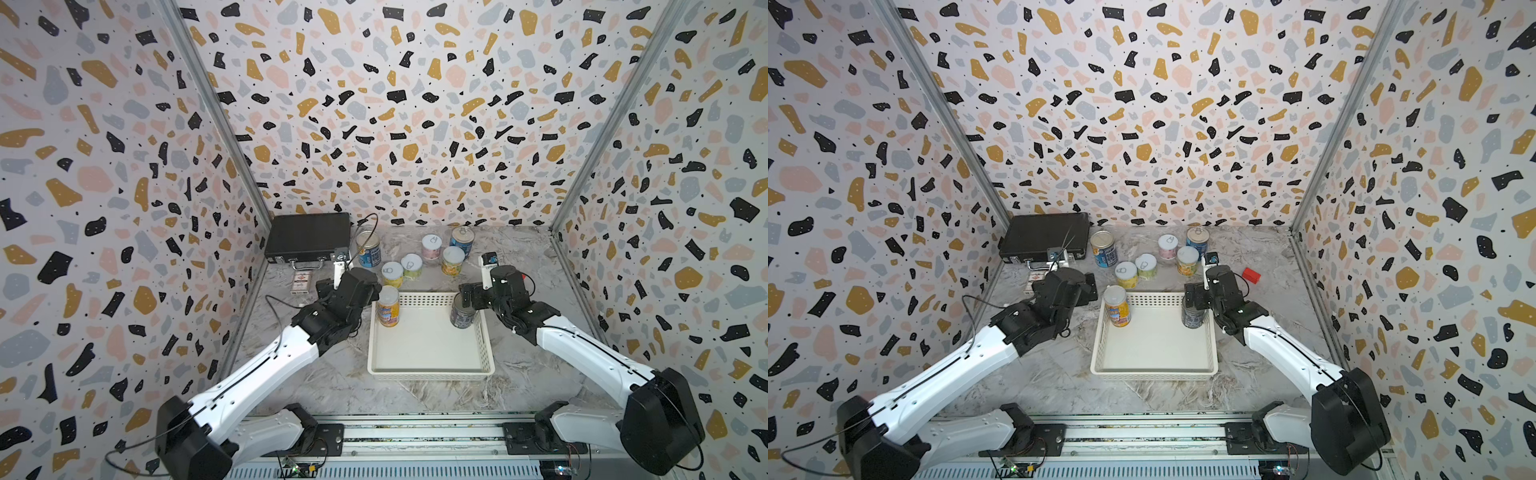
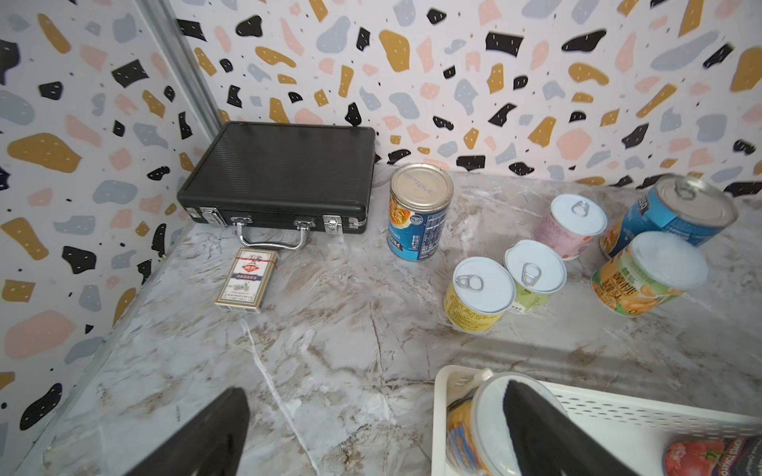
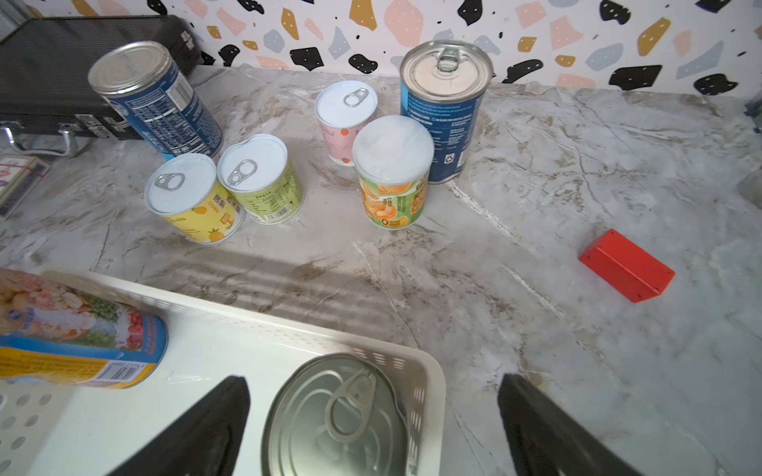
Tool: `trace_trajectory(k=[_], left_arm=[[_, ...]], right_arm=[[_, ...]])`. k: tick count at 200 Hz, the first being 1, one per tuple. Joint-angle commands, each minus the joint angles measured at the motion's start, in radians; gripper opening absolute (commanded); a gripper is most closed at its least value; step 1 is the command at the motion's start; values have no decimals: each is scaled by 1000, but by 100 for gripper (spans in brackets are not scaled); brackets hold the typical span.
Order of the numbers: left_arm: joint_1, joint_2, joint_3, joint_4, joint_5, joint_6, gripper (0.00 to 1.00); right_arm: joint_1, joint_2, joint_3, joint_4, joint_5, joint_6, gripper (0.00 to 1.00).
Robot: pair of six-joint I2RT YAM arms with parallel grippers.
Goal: Put the canned food in the basket
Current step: Pick up the canned food from the center of the board.
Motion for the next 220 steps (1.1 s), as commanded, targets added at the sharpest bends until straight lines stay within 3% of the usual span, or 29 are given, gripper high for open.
trace_trajectory(k=[1, 27, 64, 93, 115, 155, 220], left_arm=[[-3, -68, -26, 28, -20, -55, 100], [-2, -40, 46, -124, -36, -125, 100], [-3, -33, 31, -81, 8, -125, 100], [1, -50, 39, -147, -61, -275, 100], [8, -52, 57, -210, -92, -345, 100], [20, -11, 86, -256, -94, -377, 100], [23, -56, 53, -245, -115, -405, 100]], right_arm=[[0, -29, 24, -27, 120, 39, 100], [1, -31, 40, -56, 200, 66, 100], [-2, 14, 124, -117, 119, 23, 100], [-24, 148, 257, -173, 108, 12, 100], [-75, 279, 349, -164, 10, 30, 100], [-144, 531, 550, -194, -67, -8, 100], [-183, 763, 780, -190, -161, -92, 100]])
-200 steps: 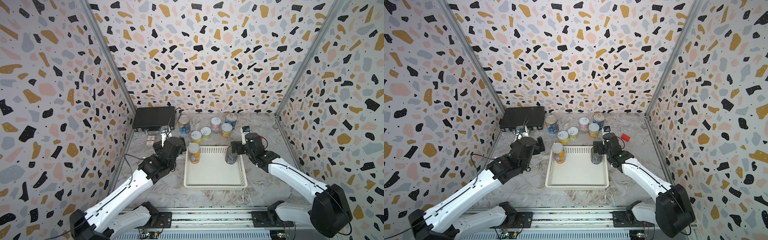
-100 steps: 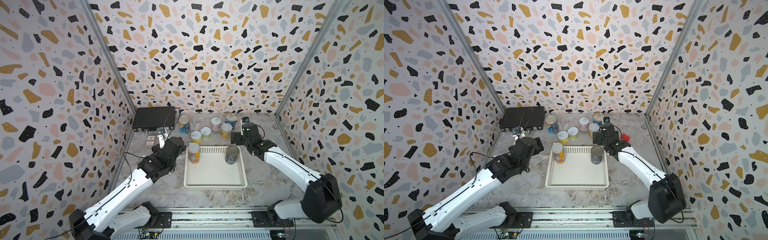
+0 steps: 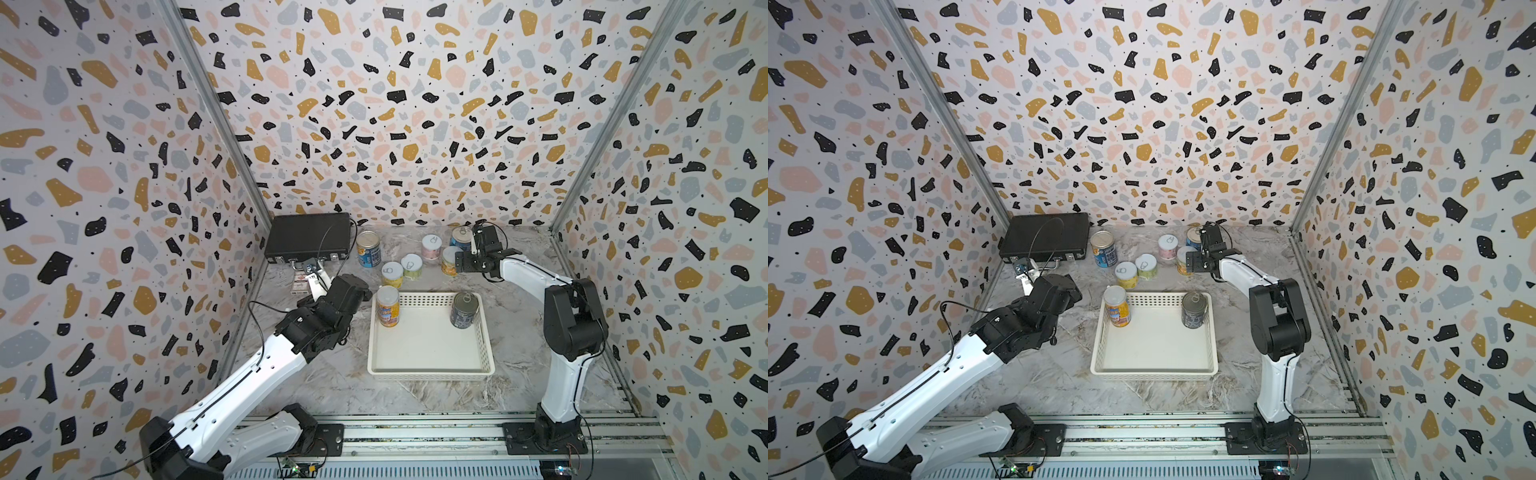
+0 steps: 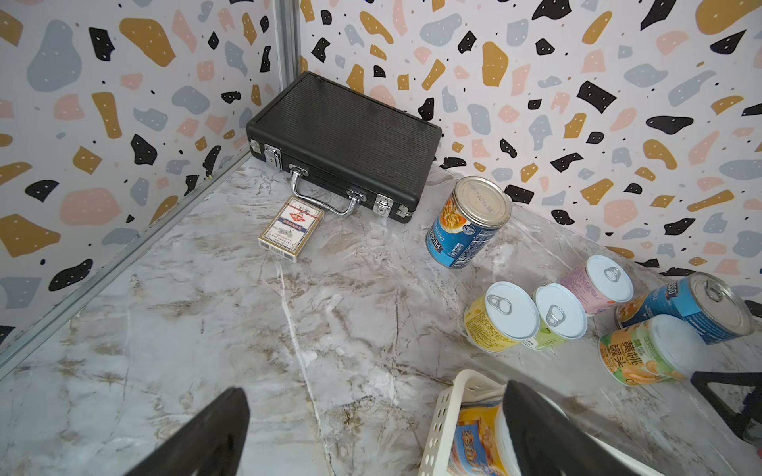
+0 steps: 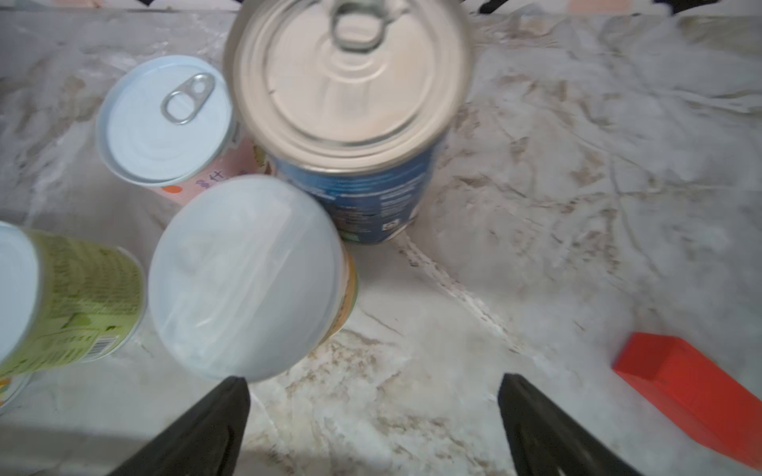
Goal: Put the canned food in the basket
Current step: Pick up the canned food from the center of the board.
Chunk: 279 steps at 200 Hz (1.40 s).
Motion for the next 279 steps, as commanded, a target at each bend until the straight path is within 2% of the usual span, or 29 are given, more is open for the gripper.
trace_trajectory(k=[1, 32, 70, 167, 279], left_arm=[[6, -31, 2, -1, -37, -21, 100], [6, -49, -12, 14, -36, -23, 100], [7, -48, -14, 15, -34, -22, 100], [10, -31, -15, 28, -19, -20, 100], [16, -21, -23, 46, -6, -18, 100]], right_arm=[[-3, 24, 109, -14, -62, -48, 100], [-4, 55, 197, -39, -56, -41, 100], [-3, 57, 228, -42, -19, -35, 100], [-9, 270, 535, -202, 72, -74, 100], [-16, 430, 731, -294, 139, -105, 100]])
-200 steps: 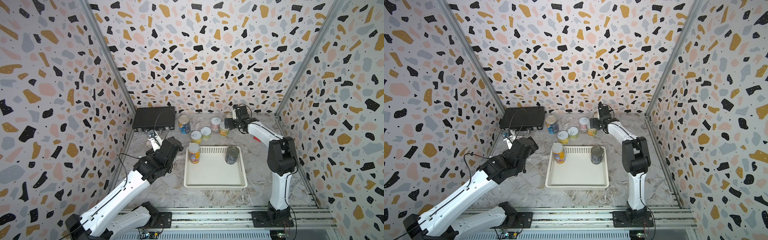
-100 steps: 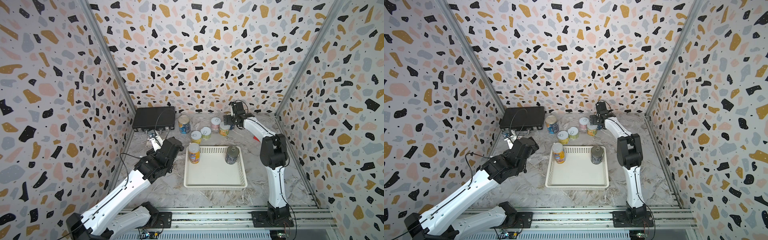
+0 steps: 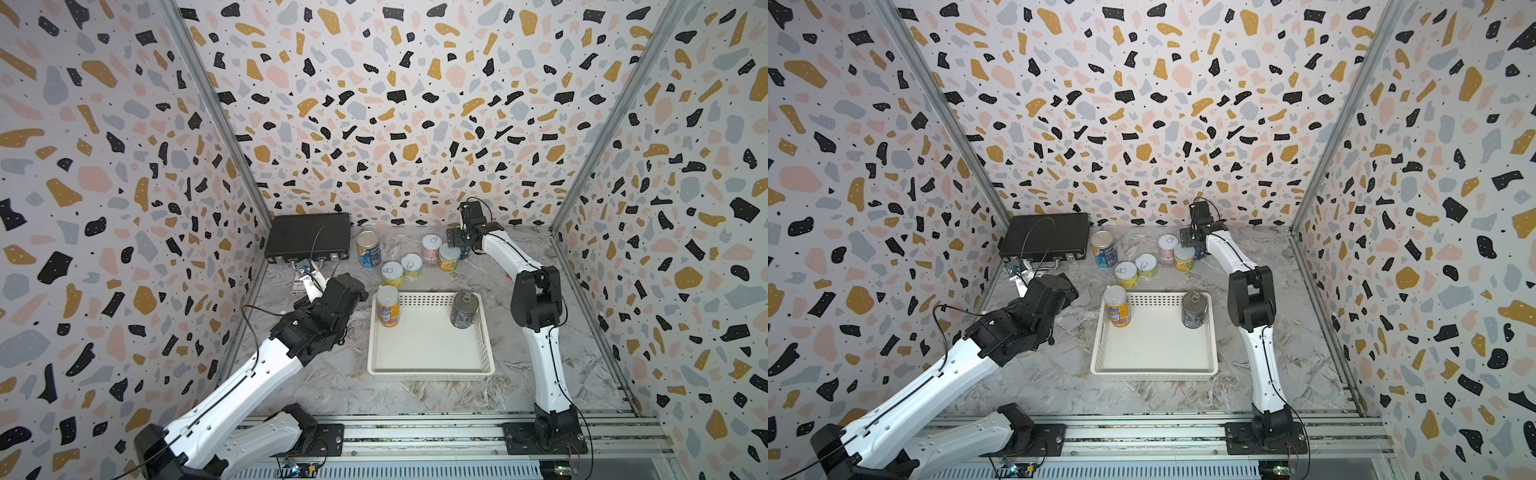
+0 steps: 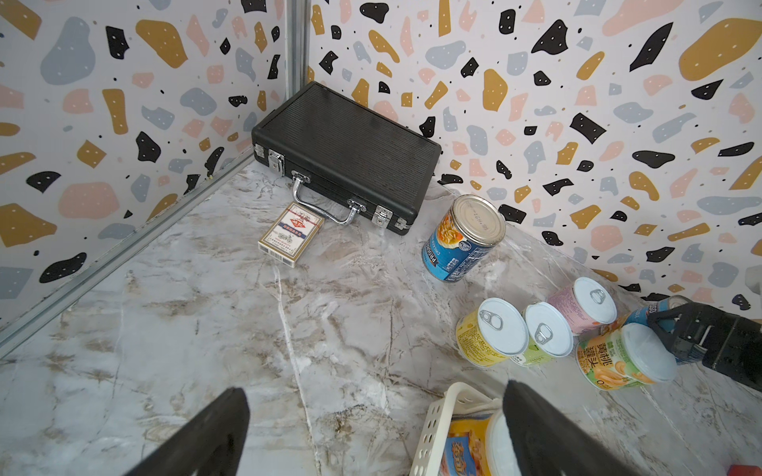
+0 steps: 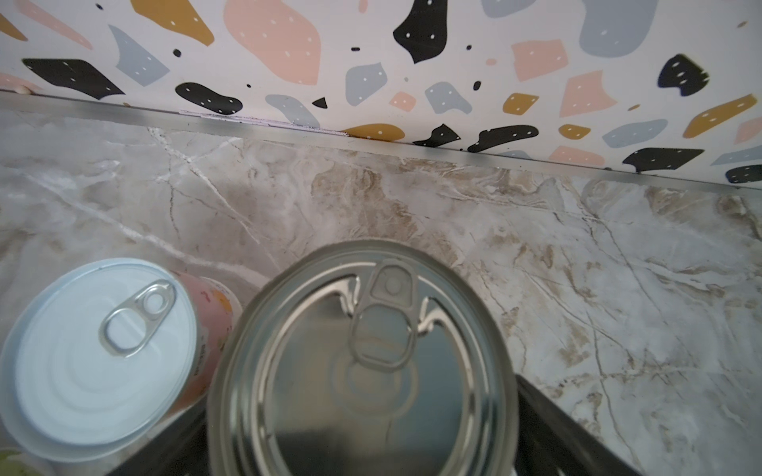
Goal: Put the canned food in the basket
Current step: Pick up the canned food from the center of the board.
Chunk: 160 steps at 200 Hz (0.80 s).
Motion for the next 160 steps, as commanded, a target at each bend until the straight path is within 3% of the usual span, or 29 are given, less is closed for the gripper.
trace_trajectory(k=[1, 75, 121, 160], left_arm=[[9, 1, -12, 26, -1, 0, 100], [12, 3, -12, 28, 3, 2, 100], [12, 1, -15, 31, 3, 2, 100], [15, 5, -15, 34, 6, 2, 100]], right_arm=[[-5, 4, 38, -63, 21, -11, 100], [-11, 24, 69, -71, -12, 15, 100], [-28, 23, 72, -40, -147, 66, 100], [-33, 15, 72, -16, -180, 77, 86]])
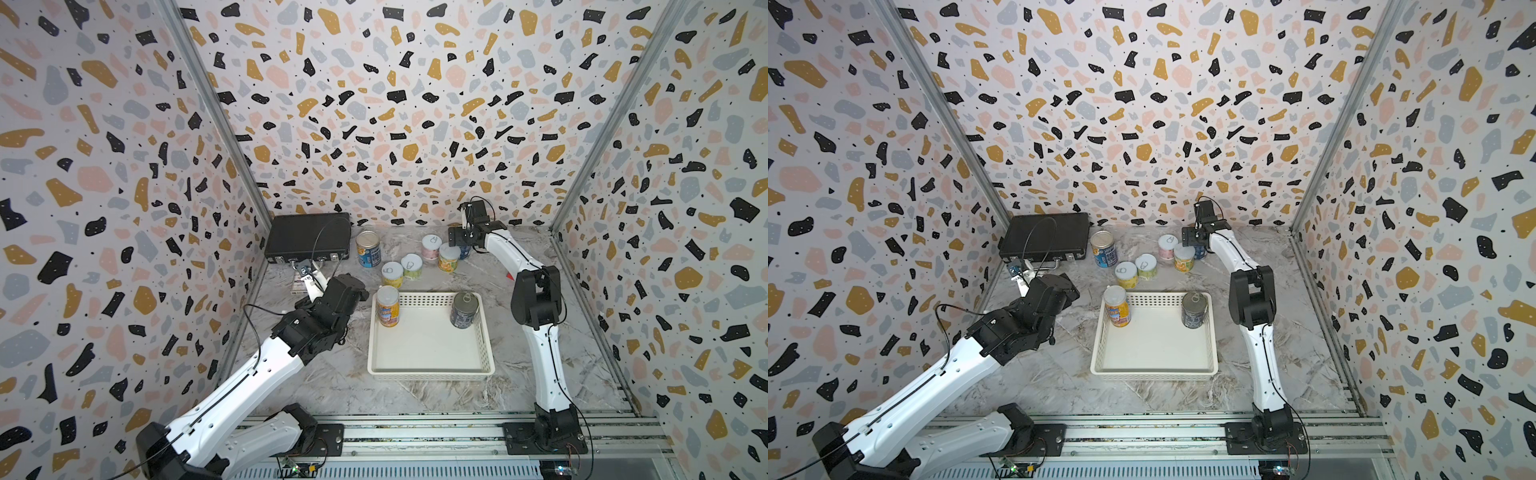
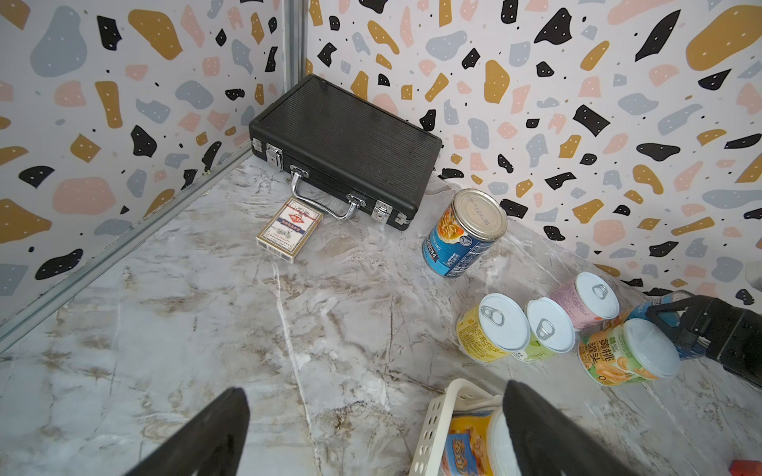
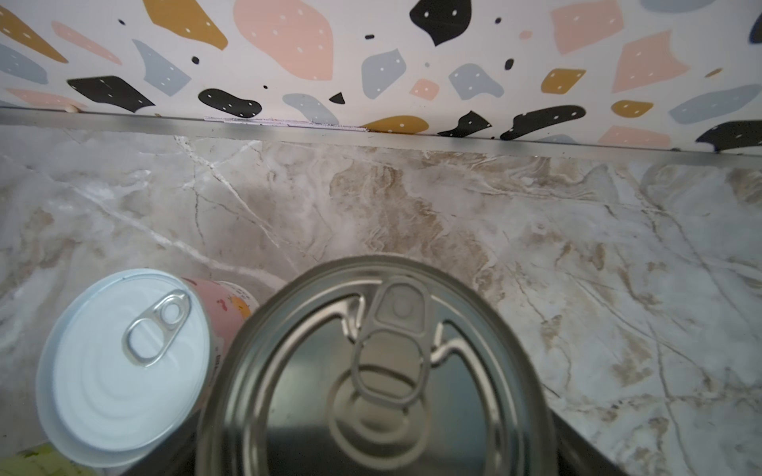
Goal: Put the canned food in the basket
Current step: Pick up the canned food from the center of the board.
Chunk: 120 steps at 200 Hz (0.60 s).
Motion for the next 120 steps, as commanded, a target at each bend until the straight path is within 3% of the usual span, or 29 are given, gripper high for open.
trace_trajectory(k=[1, 23, 46, 120], left_arm=[[7, -2, -12, 32, -9, 2, 100], [9, 0, -12, 33, -7, 2, 100], [9, 0, -12, 34, -3, 2, 100], [15, 9, -17, 58, 34, 18, 100]], right_arm=[[-5, -10, 37, 5, -40, 21, 86], [-5, -19, 37, 11, -53, 12, 80], [-5, -36, 37, 15, -55, 9, 67], [-5, -143, 36, 9, -25, -19, 58]])
